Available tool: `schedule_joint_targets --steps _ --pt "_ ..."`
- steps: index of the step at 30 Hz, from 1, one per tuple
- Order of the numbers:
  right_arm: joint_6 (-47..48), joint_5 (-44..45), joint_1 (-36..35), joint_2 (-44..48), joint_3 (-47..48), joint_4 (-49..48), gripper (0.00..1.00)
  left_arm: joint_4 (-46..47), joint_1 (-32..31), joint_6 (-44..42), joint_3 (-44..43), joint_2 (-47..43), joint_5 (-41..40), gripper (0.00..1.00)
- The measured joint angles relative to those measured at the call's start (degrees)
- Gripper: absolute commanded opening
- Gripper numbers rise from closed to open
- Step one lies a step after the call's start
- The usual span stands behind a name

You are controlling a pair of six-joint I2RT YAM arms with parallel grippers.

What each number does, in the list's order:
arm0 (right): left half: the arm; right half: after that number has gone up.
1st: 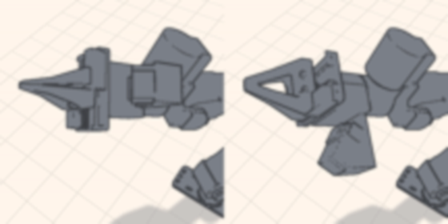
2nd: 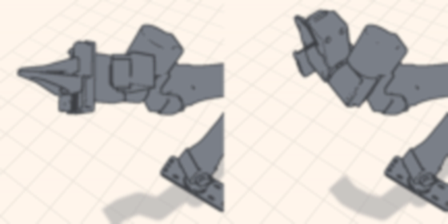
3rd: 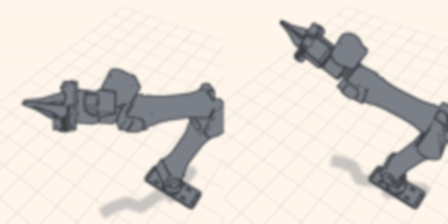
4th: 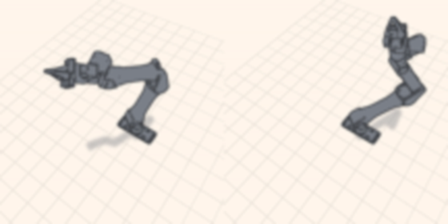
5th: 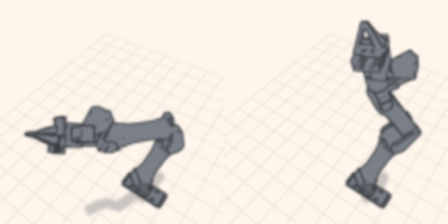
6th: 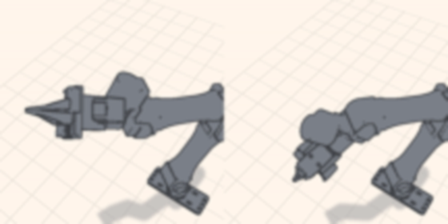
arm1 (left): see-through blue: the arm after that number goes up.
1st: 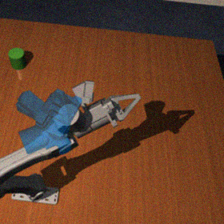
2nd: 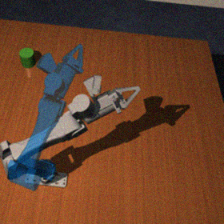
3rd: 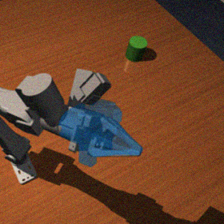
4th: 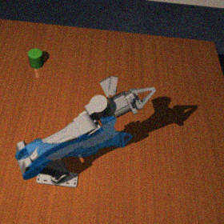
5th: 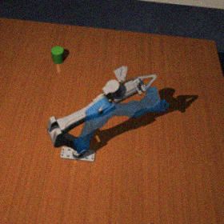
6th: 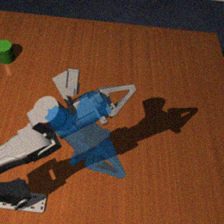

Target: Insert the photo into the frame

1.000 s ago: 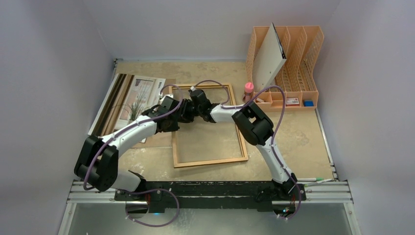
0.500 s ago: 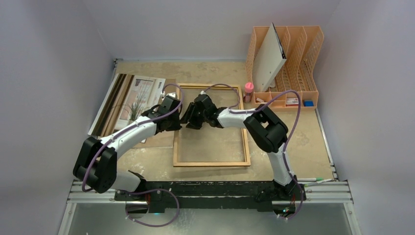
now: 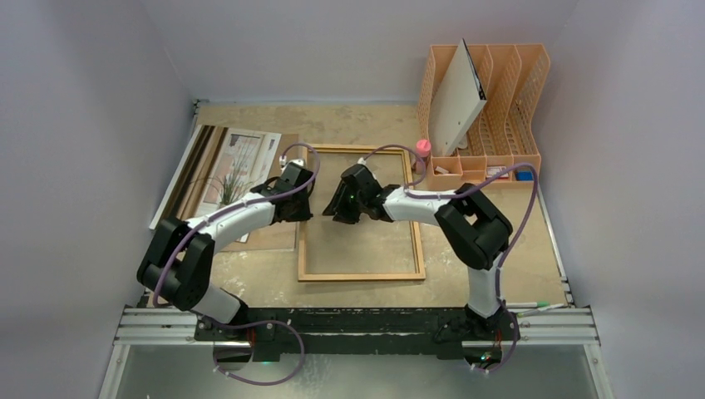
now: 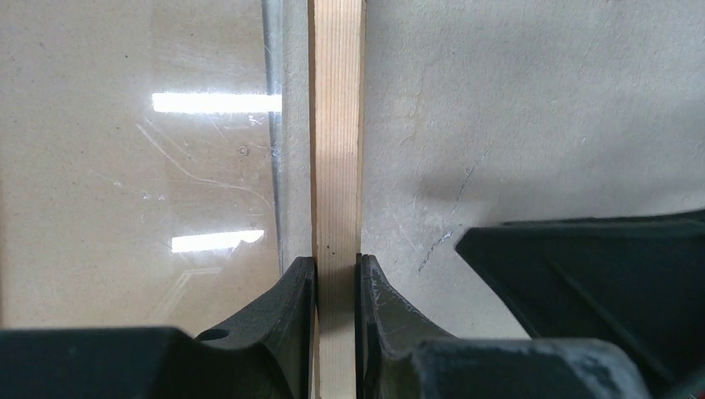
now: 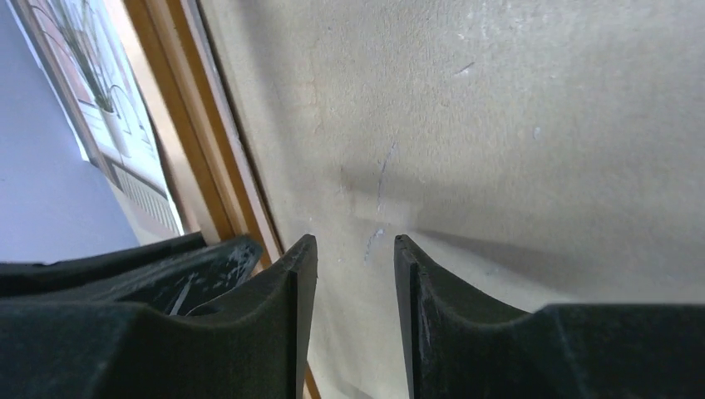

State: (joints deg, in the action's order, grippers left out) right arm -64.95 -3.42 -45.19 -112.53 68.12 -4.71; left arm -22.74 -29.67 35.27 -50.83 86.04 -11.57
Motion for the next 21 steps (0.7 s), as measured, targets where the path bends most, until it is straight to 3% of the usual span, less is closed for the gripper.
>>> schedule_joint_targets --steps 6,13,17,21 --pt "1.42 3.17 0.24 6.71 -1.97 1.92 0.45 0.94 0.02 -0.33 -0.42 1.31 0.13 0.0" --pt "4.59 7.89 0.24 13.46 -2.03 4.13 0.49 2.43 0.02 0.17 -0.44 4.22 0.68 0.37" --pt "7.41 8.55 0.24 13.86 -1.49 5.49 0.5 2.4 0.02 0.5 -1.38 4.15 -0.33 0.51" --pt "10.75 8.24 0.24 12.11 1.33 6.73 0.49 1.42 0.02 0.57 -3.37 2.86 -2.47 0.58"
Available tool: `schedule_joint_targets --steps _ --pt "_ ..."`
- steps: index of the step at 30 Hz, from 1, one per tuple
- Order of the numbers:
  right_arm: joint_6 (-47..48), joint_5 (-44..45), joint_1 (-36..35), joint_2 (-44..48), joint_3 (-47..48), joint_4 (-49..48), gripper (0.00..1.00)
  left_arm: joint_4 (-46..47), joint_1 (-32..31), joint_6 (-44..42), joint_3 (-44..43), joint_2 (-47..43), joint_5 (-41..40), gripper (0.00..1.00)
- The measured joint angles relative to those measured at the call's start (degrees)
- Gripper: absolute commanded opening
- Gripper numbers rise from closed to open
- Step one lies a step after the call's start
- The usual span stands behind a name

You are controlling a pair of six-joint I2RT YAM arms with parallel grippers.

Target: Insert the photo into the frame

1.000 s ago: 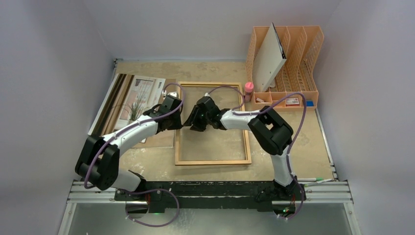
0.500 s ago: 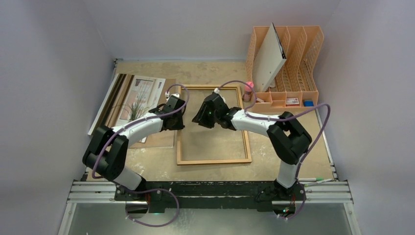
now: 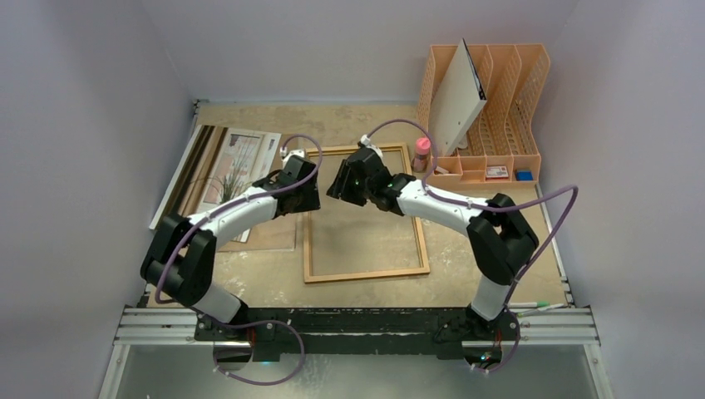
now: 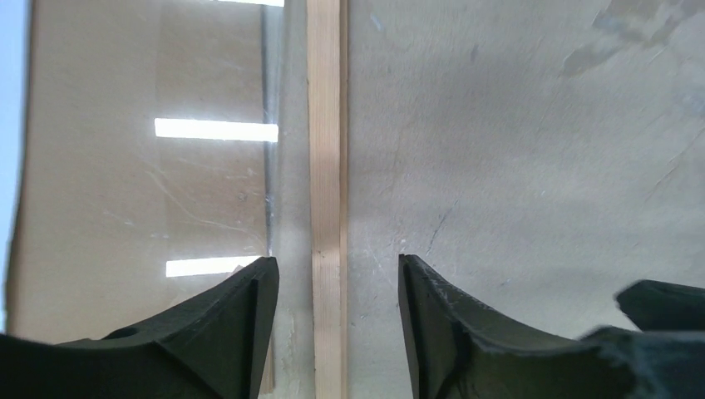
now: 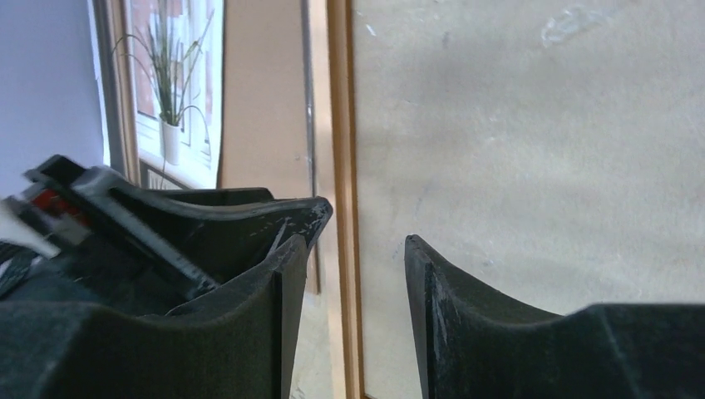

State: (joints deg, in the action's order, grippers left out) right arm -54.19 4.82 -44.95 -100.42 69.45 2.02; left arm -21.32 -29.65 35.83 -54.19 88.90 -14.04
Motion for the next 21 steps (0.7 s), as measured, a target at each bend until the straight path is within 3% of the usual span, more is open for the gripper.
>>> schedule_joint_targets --steps 8,15,21 --pt "2.38 -2.86 -1.53 -6.99 9.14 -0.24 0.47 -1.95 2.29 1.55 -2.38 -6.29 -8.28 0.61" --pt "0.9 -0.98 -6.6 -17.18 17.9 0.48 0.46 1.81 12.83 4.22 0.02 -7.3 -10.38 0.54" --pt "-0.68 2.86 -8.76 -24.22 23.3 3.04 0.46 6.51 20.9 5.35 3.1 -7.15 -7.54 0.52"
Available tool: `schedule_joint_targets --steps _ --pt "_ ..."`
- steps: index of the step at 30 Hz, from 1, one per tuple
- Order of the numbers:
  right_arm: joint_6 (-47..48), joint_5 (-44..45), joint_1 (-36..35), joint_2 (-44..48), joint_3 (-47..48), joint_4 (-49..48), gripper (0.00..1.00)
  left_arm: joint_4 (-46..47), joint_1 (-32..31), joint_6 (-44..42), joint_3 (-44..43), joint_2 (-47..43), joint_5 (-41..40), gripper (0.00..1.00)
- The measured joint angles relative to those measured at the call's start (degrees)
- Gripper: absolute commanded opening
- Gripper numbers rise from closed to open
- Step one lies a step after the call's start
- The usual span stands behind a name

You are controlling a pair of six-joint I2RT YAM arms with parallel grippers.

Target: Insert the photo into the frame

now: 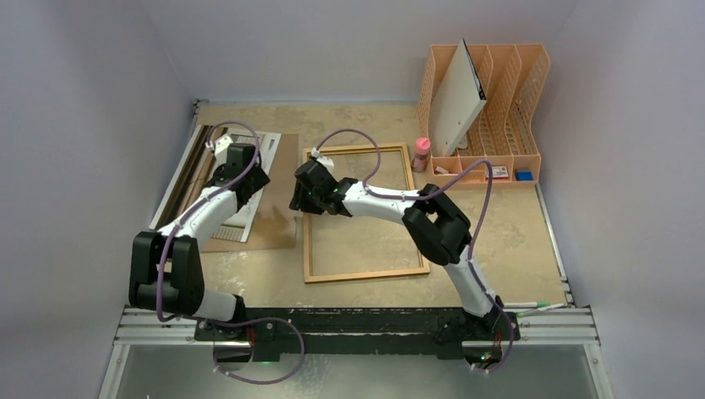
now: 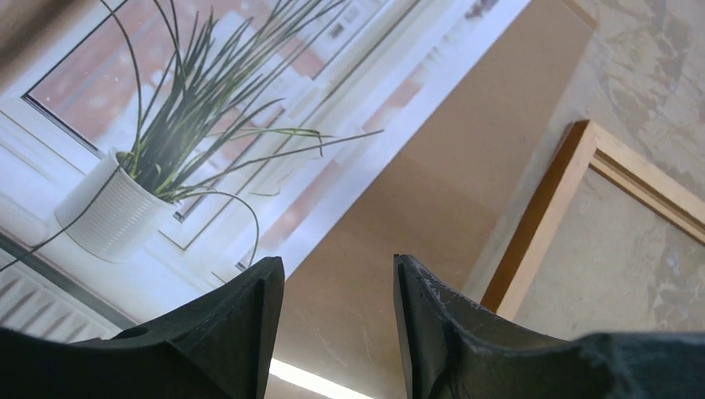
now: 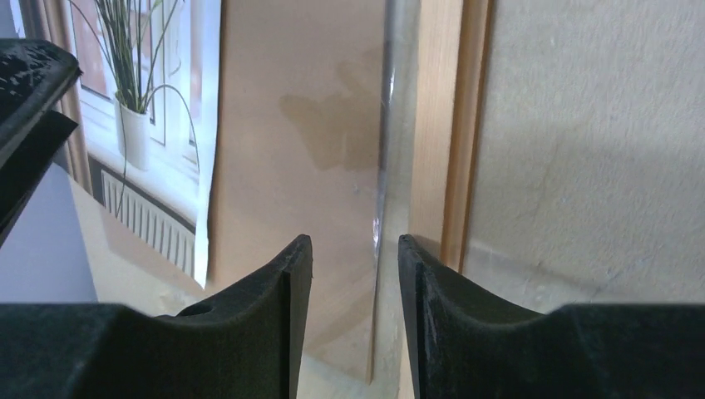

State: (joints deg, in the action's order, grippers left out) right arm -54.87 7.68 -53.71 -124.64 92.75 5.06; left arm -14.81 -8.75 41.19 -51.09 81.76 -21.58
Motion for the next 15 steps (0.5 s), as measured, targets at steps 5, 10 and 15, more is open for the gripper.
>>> schedule_joint_targets --steps 5,10,15 --pt "-1.11 3.26 -0.09 -4.04 6.25 2.27 0.47 4.07 4.22 0.31 1.25 1.64 3.8 0.51" --pt "-2.86 6.8 -0.5 -8.87 12.57 5.14 0.48 7.32 5.31 1.09 2.14 3.82 6.91 0.5" --pt "-4.94 10.27 -1.11 -12.72 18.71 9.64 0.5 11.3 5.35 2.03 4.79 4.33 8.17 0.5"
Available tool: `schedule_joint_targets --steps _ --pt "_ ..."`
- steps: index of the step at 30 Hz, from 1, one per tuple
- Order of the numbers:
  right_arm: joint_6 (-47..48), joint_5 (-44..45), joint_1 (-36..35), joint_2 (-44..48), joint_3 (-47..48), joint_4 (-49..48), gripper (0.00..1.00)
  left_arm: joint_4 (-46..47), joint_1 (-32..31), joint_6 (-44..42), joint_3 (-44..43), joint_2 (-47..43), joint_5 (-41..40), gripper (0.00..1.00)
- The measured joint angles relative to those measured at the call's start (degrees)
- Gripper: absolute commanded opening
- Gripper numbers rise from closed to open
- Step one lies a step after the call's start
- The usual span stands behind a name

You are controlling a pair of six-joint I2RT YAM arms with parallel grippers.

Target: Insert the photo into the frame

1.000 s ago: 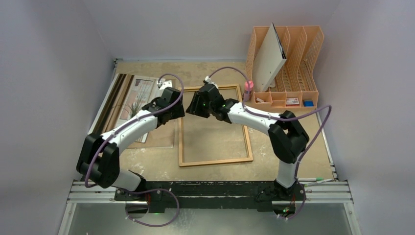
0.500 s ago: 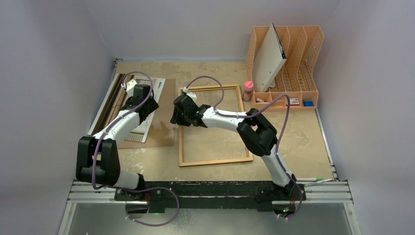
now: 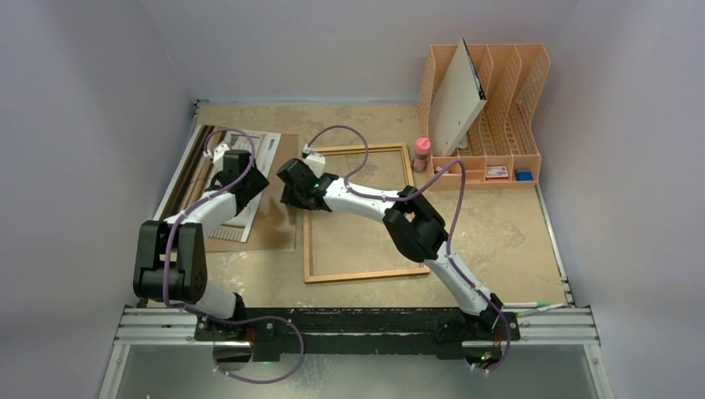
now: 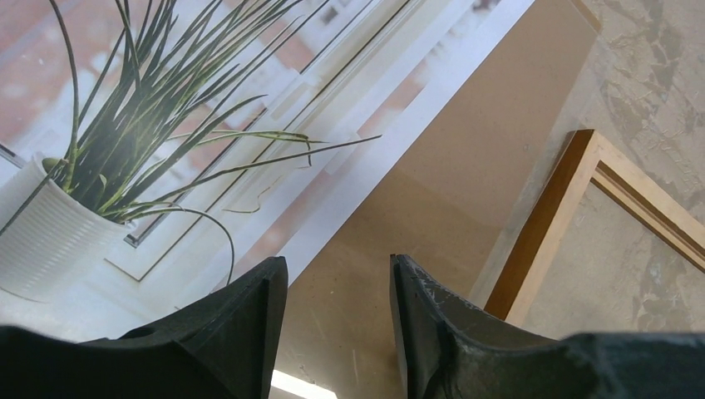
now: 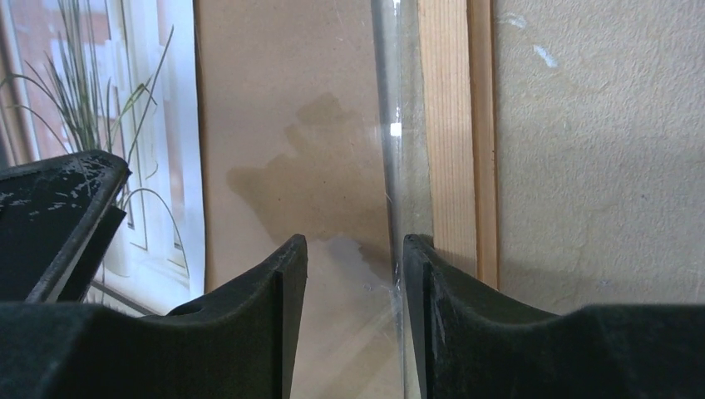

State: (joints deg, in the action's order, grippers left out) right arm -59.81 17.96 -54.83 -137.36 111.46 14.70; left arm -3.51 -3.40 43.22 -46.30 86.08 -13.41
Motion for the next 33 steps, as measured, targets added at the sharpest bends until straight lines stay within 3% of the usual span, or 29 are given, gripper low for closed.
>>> schedule_joint_targets --steps 7,18,26,33 --pt "-0.74 2.01 -0.31 -2.27 4.55 3.89 0.51 3.91 0.02 0.92 2.54 -0.24 -1.18 0.5" --pt "-2.8 -1.55 0.55 -3.87 7.72 5.53 0.48 8.74 0.02 2.25 8.9 0.26 -1.05 0.41" --pt "-7.58 -10.73 3.1 1.42 -6.23 -8.2 0.34 9.68 0.33 2.73 9.22 1.18 -0.04 0.36" --pt "-9.64 -16.39 5.03 2.43 -12.2 -17.35 0.28 9.75 0.37 2.82 9.22 1.44 -0.26 0.35"
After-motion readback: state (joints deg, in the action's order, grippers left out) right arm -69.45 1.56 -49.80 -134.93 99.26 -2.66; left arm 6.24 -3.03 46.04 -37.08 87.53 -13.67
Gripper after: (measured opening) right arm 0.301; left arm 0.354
